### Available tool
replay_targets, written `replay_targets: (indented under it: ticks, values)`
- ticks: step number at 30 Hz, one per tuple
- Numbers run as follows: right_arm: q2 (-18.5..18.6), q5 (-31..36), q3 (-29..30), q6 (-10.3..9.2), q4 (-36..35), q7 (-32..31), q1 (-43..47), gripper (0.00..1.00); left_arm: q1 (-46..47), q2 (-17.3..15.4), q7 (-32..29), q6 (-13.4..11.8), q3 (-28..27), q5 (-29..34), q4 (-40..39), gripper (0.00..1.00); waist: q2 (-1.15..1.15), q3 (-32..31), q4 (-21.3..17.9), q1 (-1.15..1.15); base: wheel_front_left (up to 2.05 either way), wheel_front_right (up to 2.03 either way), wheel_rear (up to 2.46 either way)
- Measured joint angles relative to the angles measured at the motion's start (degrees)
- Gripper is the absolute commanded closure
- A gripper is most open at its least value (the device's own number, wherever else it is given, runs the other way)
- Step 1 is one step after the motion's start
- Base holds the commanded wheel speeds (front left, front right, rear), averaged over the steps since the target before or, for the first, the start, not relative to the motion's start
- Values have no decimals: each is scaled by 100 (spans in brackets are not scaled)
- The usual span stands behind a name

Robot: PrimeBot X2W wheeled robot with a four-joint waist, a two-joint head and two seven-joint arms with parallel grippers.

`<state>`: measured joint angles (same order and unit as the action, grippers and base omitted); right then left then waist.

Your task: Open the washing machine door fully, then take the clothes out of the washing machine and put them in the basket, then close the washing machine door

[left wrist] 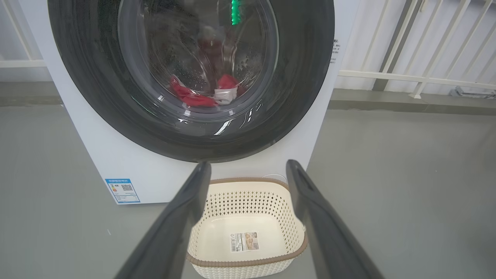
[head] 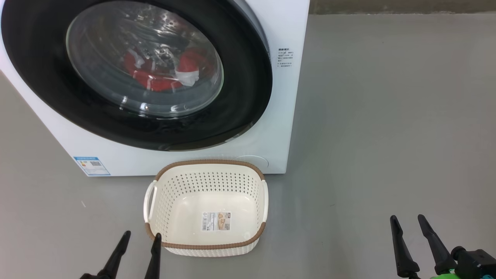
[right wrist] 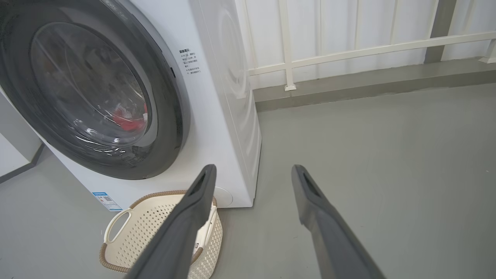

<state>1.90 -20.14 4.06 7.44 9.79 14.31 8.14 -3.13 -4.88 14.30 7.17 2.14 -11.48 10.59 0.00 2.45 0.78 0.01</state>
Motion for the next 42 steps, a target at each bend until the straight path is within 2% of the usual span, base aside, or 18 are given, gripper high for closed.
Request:
replay_targets:
  ticks: [12,13,14,15,21,26,32,42]
  values:
    - [0,-136,23,0,-42,0,7,0,-23,-41,0,0,23,-27,26,0,0,79,3,0,0,0,0]
    - [0,-205,23,0,-51,1,6,36,-23,-42,0,0,24,-27,26,0,0,83,3,0,0,0,0]
    - [0,-254,18,0,-60,1,5,65,-22,-42,0,0,27,-27,26,0,0,86,4,0,0,0,0]
    - [1,-367,-2,0,-68,1,-5,100,-20,-42,0,0,35,-27,26,0,0,92,6,0,0,0,0]
    - [5,-950,-167,0,-170,8,-498,100,-1,-40,0,0,98,-69,9,0,0,154,36,0,0,0,0]
    - [31,-1589,-318,0,-248,26,-1371,100,107,-41,0,0,196,-119,1,0,0,269,120,0,0,0,0]
    - [66,-1844,-498,0,-233,33,-2506,100,292,-59,0,0,366,-222,-5,0,0,465,272,0,0,0,0]
    - [198,-2587,-987,0,587,40,-4114,100,770,-98,0,0,653,-383,1,0,0,930,619,0,0,0,0]
